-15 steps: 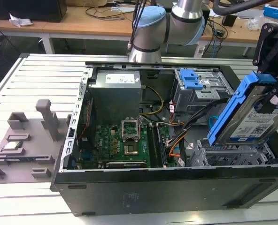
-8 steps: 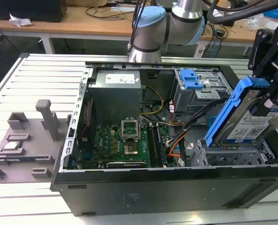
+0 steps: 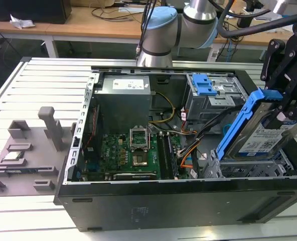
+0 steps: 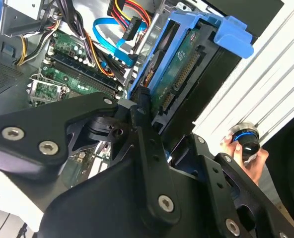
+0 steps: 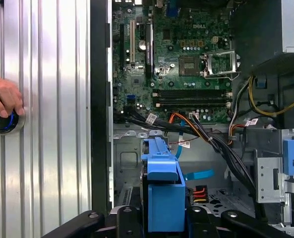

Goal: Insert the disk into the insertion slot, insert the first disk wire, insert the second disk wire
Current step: 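Insert the disk into the insertion slot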

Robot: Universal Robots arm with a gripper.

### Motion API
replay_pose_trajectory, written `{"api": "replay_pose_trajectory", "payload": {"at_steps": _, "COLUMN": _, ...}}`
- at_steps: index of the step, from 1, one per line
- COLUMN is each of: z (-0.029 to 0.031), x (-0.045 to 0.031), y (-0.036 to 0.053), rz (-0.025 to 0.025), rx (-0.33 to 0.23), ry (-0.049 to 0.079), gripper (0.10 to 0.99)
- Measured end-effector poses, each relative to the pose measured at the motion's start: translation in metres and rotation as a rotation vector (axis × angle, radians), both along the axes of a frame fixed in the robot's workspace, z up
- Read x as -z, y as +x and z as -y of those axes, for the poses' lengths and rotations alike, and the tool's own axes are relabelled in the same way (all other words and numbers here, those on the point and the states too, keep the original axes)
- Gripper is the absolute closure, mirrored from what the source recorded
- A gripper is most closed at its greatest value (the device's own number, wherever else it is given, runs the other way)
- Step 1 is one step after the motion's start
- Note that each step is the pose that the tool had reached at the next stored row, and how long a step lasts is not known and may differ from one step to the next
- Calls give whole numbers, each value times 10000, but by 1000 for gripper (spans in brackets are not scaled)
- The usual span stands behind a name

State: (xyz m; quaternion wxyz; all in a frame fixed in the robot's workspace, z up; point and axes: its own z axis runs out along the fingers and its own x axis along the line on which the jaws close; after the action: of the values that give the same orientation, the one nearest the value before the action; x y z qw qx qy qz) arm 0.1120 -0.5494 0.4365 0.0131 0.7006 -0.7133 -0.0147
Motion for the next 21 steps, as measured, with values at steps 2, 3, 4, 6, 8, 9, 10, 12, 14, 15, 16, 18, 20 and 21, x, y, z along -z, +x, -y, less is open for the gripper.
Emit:
{"api": "replay_pose_trajectory", "payload": {"at_steps": 2, "z": -1, "x": 37, "y": 0, "rz": -1, "rx": -1, "ry": -2, "gripper": 725}}
{"api": "replay_pose_trajectory", "payload": {"at_steps": 3, "z": 0, "x": 63, "y": -1, "rz": 0, "rx": 0, "ry": 6, "gripper": 725}}
{"api": "replay_pose_trajectory", "payload": {"at_steps": 4, "z": 0, "x": 79, "y": -1, "rz": 0, "rx": 0, "ry": 1, "gripper": 725}}
{"api": "replay_pose_trajectory", "payload": {"at_steps": 6, "z": 0, "x": 135, "y": -2, "rz": -1, "rx": 0, "ry": 0, "gripper": 725}}
{"api": "replay_pose_trajectory", "payload": {"at_steps": 8, "z": 0, "x": 203, "y": -2, "rz": -1, "rx": 0, "ry": 1, "gripper": 725}}
{"api": "replay_pose_trajectory", "payload": {"at_steps": 9, "z": 0, "x": 213, "y": -1, "rz": 0, "rx": 0, "ry": -1, "gripper": 725}}
{"api": "replay_pose_trajectory", "payload": {"at_steps": 10, "z": -1, "x": 222, "y": -2, "rz": -1, "rx": 0, "ry": -2, "gripper": 725}}
{"api": "replay_pose_trajectory", "payload": {"at_steps": 12, "z": 0, "x": 246, "y": -1, "rz": 0, "rx": 0, "ry": 0, "gripper": 725}}
{"api": "replay_pose_trajectory", "payload": {"at_steps": 14, "z": 0, "x": 288, "y": -1, "rz": 0, "rx": 0, "ry": 1, "gripper": 725}}
{"api": "replay_pose_trajectory", "payload": {"at_steps": 15, "z": 0, "x": 303, "y": -2, "rz": 0, "rx": 0, "ry": -1, "gripper": 725}}
{"api": "replay_pose_trajectory", "payload": {"at_steps": 16, "z": 0, "x": 312, "y": -2, "rz": 0, "rx": 0, "ry": -1, "gripper": 725}}
{"api": "replay_pose_trajectory", "payload": {"at_steps": 18, "z": 0, "x": 314, "y": -2, "rz": 0, "rx": 0, "ry": -2, "gripper": 725}}
{"api": "replay_pose_trajectory", "payload": {"at_steps": 20, "z": 0, "x": 315, "y": -1, "rz": 0, "rx": 0, "ry": -1, "gripper": 725}}
{"api": "replay_pose_trajectory", "payload": {"at_steps": 21, "z": 0, "x": 315, "y": -1, "rz": 0, "rx": 0, "ry": -1, "gripper": 725}}
